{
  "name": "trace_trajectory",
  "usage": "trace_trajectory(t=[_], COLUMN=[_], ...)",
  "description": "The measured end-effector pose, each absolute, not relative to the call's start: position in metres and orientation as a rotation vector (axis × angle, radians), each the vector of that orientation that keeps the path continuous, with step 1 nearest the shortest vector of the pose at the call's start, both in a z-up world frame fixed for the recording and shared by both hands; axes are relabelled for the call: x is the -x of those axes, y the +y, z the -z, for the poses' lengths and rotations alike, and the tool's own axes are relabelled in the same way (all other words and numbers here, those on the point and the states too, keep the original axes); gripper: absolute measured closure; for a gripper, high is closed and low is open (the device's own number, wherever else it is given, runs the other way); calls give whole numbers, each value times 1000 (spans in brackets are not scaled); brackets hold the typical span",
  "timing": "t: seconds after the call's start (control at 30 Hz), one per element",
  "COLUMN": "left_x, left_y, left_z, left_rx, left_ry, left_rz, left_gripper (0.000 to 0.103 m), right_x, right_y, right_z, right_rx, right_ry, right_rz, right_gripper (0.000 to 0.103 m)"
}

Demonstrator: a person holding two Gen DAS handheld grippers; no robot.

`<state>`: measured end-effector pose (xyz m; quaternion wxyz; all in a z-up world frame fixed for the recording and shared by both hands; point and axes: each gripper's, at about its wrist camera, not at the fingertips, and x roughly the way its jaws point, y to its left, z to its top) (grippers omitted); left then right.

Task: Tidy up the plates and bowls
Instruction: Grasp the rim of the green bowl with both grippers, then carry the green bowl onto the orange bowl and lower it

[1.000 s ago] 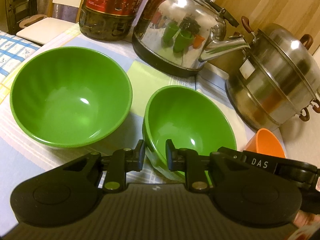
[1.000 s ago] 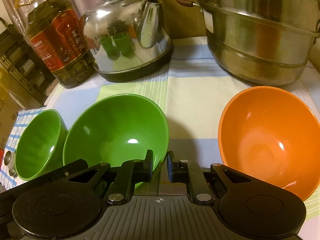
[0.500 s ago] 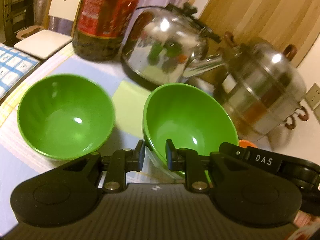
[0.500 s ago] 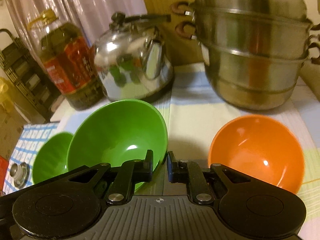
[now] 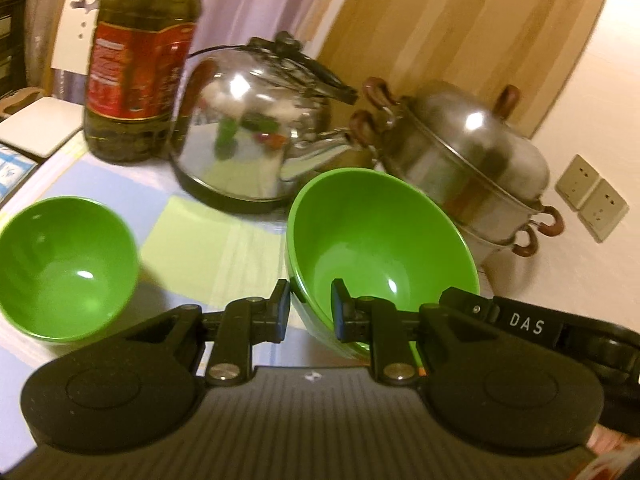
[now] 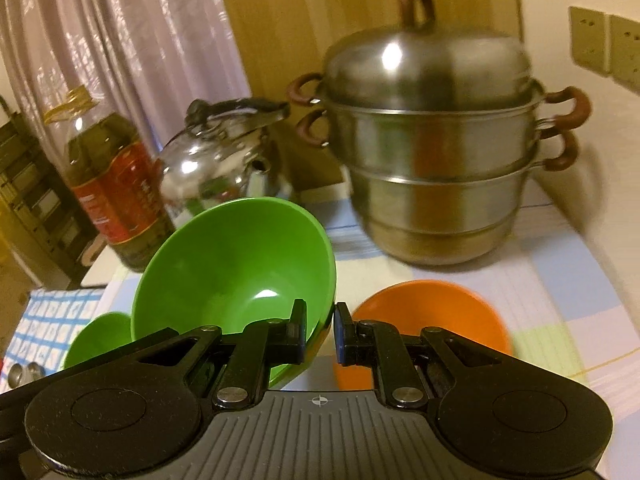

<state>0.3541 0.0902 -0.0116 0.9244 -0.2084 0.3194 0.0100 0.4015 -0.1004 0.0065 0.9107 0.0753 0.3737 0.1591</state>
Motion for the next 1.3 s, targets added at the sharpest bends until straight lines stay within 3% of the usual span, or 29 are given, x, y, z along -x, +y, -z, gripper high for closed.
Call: trace_trajectory(t=[0.57,1.3], left_x=[-386,-402], left_y=[23,5], left_z=[27,59], left_rx=[348,305], left_ry=[704,804], left_rz=[105,143], left_gripper=[84,84], right_x=[-405,-420], right_y=[-166,-192], right_z=[5,50], right_rx=[-156,-159], right_ry=[790,900], right_rz=[-166,-129], right_gripper=[89,89])
